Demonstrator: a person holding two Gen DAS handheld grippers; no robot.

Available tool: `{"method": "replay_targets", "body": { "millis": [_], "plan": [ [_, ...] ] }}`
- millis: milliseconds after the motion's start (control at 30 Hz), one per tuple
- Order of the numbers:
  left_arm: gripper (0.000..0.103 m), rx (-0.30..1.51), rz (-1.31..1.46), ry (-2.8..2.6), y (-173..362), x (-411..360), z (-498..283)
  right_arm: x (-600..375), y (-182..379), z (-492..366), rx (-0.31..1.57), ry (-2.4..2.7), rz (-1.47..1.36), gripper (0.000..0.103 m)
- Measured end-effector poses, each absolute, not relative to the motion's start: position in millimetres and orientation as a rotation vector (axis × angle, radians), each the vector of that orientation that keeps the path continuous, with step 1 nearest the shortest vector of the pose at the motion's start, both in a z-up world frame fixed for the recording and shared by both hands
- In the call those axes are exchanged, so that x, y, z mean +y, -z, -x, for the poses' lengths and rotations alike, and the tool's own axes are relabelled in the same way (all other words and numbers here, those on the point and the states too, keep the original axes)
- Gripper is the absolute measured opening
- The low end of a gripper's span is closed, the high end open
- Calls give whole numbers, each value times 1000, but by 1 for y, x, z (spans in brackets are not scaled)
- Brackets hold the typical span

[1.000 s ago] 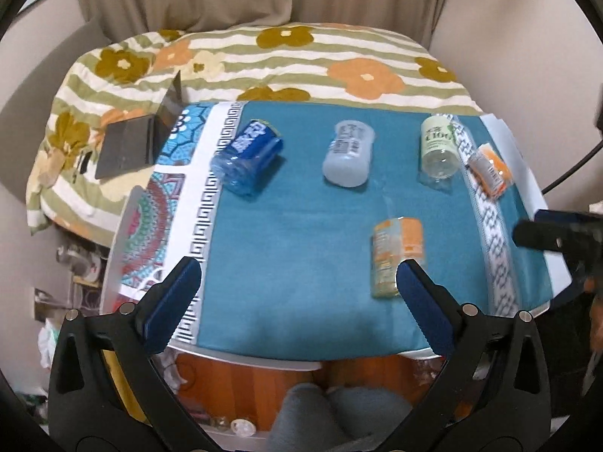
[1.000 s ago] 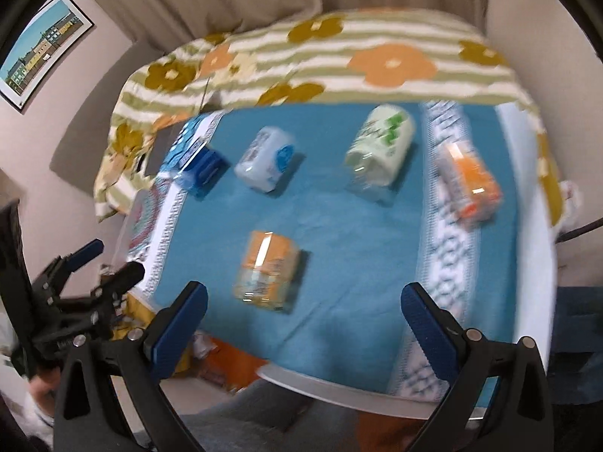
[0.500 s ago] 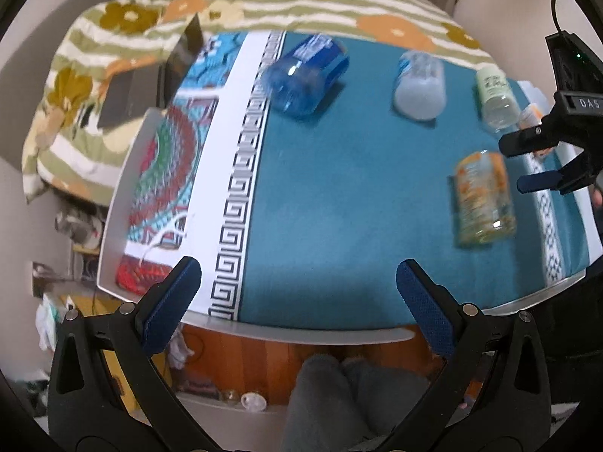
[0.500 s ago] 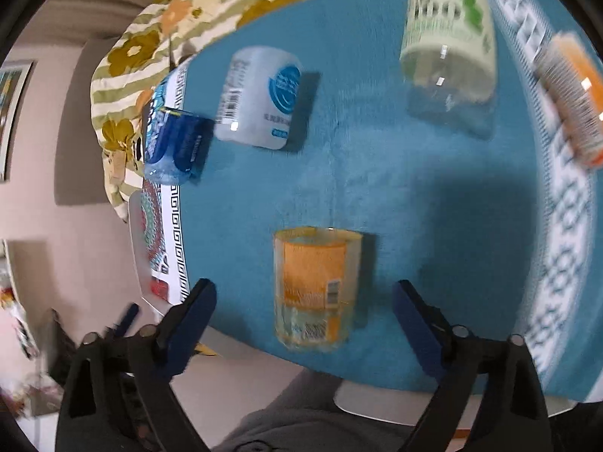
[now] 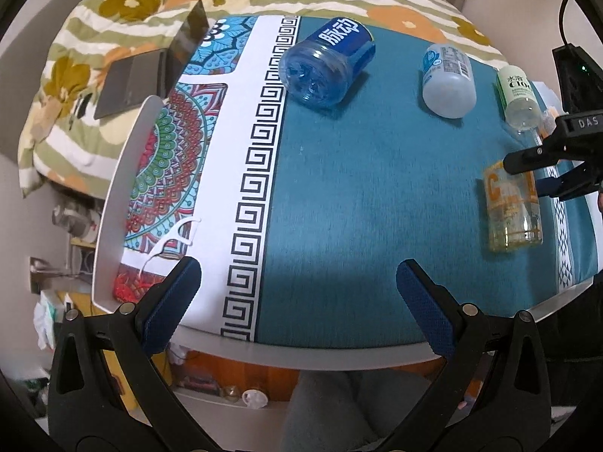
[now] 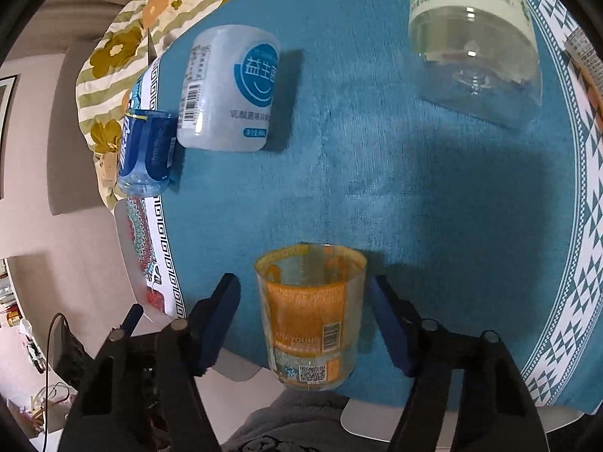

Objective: Flip cup upright
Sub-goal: 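Lift and rotate the cup with the right gripper until its rim faces up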

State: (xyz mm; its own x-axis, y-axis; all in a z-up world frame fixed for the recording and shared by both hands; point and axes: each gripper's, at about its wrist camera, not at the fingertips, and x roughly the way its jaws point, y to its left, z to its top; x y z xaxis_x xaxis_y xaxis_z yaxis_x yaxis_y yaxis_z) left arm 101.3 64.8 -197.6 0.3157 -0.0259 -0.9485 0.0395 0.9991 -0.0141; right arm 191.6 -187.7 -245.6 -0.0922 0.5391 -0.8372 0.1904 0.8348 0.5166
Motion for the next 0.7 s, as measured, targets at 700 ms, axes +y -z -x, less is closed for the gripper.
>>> {"method": "replay_targets", "body": {
  "millis": [700],
  "plan": [
    [103,1207,-60,86,179,55,-124,-185,170,-153,1068,-166,-423,53]
  ]
}}
